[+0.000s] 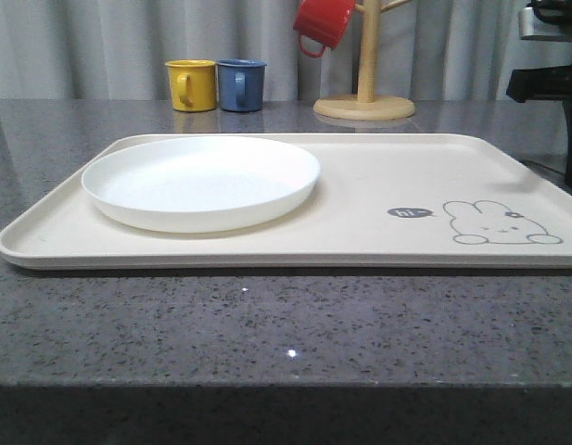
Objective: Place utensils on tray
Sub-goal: 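Lower the right gripper onto the steel fork and close, then carry the fork onto the tray beside the plate and release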
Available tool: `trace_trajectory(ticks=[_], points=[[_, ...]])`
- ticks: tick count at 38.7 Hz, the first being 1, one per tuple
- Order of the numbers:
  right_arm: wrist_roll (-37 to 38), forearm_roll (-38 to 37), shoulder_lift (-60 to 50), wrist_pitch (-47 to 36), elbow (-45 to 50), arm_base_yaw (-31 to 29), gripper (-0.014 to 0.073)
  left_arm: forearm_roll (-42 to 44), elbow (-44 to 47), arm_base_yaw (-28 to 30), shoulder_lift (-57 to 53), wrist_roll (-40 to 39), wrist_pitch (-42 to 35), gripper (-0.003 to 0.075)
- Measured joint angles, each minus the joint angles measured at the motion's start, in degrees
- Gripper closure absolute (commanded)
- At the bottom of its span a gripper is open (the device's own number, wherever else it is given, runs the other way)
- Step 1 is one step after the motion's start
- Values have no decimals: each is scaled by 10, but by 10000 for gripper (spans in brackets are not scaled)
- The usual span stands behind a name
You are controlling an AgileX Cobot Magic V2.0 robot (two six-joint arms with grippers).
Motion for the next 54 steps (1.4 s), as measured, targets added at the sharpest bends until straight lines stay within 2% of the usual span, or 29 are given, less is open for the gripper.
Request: trace_trajectory(ticks=[9, 14, 21, 29, 33, 41, 54], points=[[0, 0, -14, 47, -58, 2, 650, 0, 0, 0, 0, 0, 0, 738], [1, -3, -36, 77, -95, 21, 652, 0, 0, 0, 0, 0, 0, 738], [48, -18, -43, 109, -136, 109, 652, 0, 0, 0, 0, 0, 0, 738], [146, -40, -35, 97, -140, 225, 652, 0, 0, 0, 0, 0, 0, 738], [194, -40, -14, 80, -140, 252, 652, 0, 0, 0, 0, 0, 0, 738], [254, -37, 32, 45, -140, 258, 652, 0, 0, 0, 0, 0, 0, 738], [266, -18, 83, 14, -140, 258, 652, 0, 0, 0, 0, 0, 0, 738]])
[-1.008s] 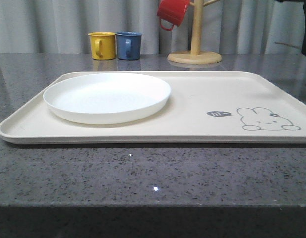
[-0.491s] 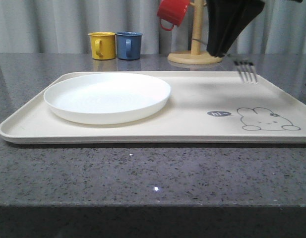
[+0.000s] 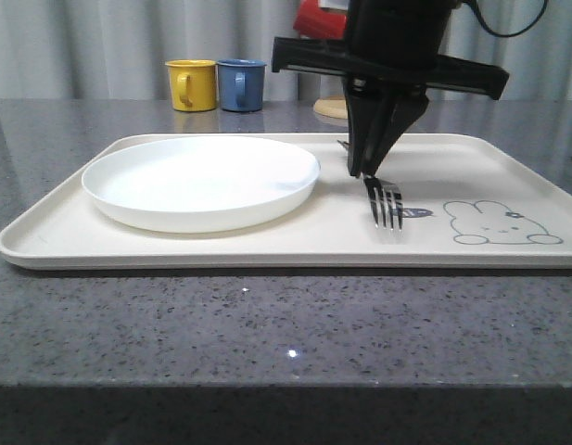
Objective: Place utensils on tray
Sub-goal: 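Carry the fork onto the tray beside the plate and release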
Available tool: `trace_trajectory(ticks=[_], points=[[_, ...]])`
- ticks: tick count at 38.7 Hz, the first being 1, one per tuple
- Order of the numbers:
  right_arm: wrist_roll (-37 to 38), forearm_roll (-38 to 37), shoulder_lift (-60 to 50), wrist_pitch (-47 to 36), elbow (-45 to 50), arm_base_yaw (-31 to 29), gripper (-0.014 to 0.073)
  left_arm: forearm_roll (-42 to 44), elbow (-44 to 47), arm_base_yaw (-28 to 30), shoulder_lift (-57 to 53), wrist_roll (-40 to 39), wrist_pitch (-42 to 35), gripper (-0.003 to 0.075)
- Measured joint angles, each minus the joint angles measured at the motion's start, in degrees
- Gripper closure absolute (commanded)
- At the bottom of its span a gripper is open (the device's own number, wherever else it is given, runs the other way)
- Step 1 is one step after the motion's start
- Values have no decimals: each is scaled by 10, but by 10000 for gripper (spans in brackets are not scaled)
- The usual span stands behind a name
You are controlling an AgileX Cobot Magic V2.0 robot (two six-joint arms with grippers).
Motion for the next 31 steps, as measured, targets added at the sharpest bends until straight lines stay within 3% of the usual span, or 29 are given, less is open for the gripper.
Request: trace_trajectory(ticks=[9, 21, 31], points=[[0, 1, 18, 0, -1, 0, 601, 0, 0, 0, 0, 0, 0, 738], [1, 1, 19, 5, -8, 0, 213, 0, 0, 0, 0, 0, 4, 738], [-29, -38, 22, 89, -98, -9, 201, 0, 0, 0, 0, 0, 4, 738]])
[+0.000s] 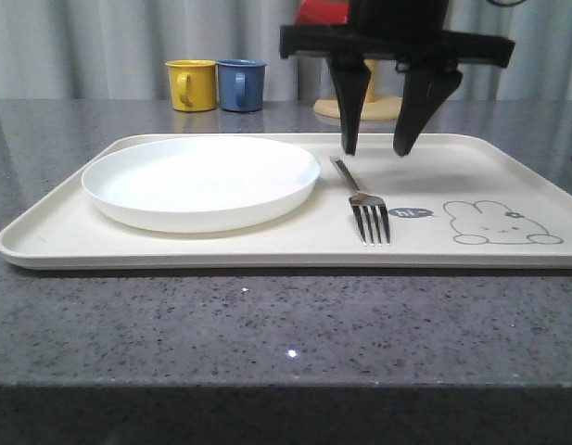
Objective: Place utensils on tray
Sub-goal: 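Carry the fork onto the tray beside the plate and release, then move the right gripper back to the steel chopsticks and grasp them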
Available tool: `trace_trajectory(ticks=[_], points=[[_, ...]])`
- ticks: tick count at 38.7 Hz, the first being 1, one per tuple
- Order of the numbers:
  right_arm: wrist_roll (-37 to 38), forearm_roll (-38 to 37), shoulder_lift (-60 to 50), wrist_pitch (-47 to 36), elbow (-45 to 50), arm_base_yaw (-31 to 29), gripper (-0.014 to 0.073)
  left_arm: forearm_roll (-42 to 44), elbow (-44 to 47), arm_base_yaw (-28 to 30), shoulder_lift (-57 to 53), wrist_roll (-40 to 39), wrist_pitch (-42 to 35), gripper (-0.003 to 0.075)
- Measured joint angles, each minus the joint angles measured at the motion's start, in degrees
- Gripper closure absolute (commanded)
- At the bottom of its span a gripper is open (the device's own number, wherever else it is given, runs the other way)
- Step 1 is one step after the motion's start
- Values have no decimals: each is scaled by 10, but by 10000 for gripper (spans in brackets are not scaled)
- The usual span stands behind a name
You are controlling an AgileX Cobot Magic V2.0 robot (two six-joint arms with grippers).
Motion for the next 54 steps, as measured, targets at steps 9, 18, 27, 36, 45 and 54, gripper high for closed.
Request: trace_trajectory(ticks=[9, 18, 27, 36, 45, 54], points=[[-80, -3, -17, 7, -45, -41, 201, 0, 0, 0, 0, 0, 0, 738], [-143, -2, -73, 10, 8, -134, 203, 0, 0, 0, 0, 0, 0, 738], [-197, -20, -115, 11, 106, -242, 204, 0, 0, 0, 0, 0, 0, 738], [-227, -22, -111, 11, 183, -292, 204, 0, 0, 0, 0, 0, 0, 738], [-238, -22, -107, 4, 219, -293, 204, 0, 0, 0, 0, 0, 0, 738], [-238, -10, -86, 0, 219, -293, 296, 0, 0, 0, 0, 0, 0, 738]])
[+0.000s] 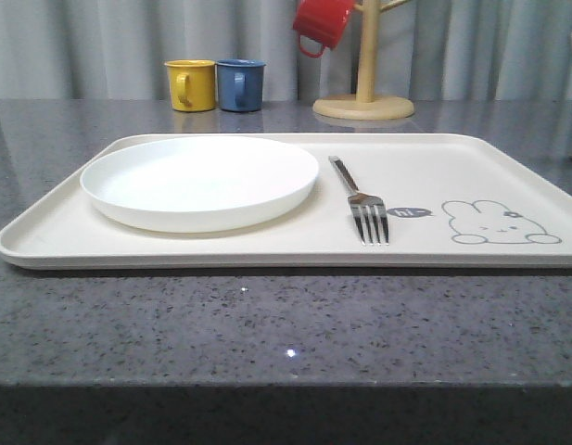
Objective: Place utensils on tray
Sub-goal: 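Move the right gripper back to the steel chopsticks and grasp them, then lay the chopsticks on the tray beside the fork and release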
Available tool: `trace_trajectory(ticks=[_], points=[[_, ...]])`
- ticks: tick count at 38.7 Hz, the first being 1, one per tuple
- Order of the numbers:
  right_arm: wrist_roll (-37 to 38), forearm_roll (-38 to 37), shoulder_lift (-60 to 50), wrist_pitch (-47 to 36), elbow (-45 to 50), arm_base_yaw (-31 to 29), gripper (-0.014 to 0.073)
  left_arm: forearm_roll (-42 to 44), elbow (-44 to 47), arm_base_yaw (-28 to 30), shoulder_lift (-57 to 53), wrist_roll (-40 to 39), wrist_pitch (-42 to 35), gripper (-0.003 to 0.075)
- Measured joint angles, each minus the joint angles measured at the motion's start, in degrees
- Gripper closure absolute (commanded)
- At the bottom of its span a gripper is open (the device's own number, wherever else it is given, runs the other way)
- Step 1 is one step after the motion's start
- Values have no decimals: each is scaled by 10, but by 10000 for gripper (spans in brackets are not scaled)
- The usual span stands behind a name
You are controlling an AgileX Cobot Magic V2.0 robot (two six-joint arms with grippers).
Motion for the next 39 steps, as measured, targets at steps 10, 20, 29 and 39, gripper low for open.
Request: trace_trajectory(ticks=[10, 20, 29, 39], points=[[-3, -10, 2, 0, 0, -2, 575, 0, 0, 0, 0, 0, 1, 738], [-4, 5, 1, 3, -26, -2, 632, 0, 0, 0, 0, 0, 1, 738], [3, 6, -47, 5, -74, 15, 632, 0, 0, 0, 0, 0, 1, 738], [59, 26, -71, 10, -81, 116, 631, 0, 0, 0, 0, 0, 1, 738]])
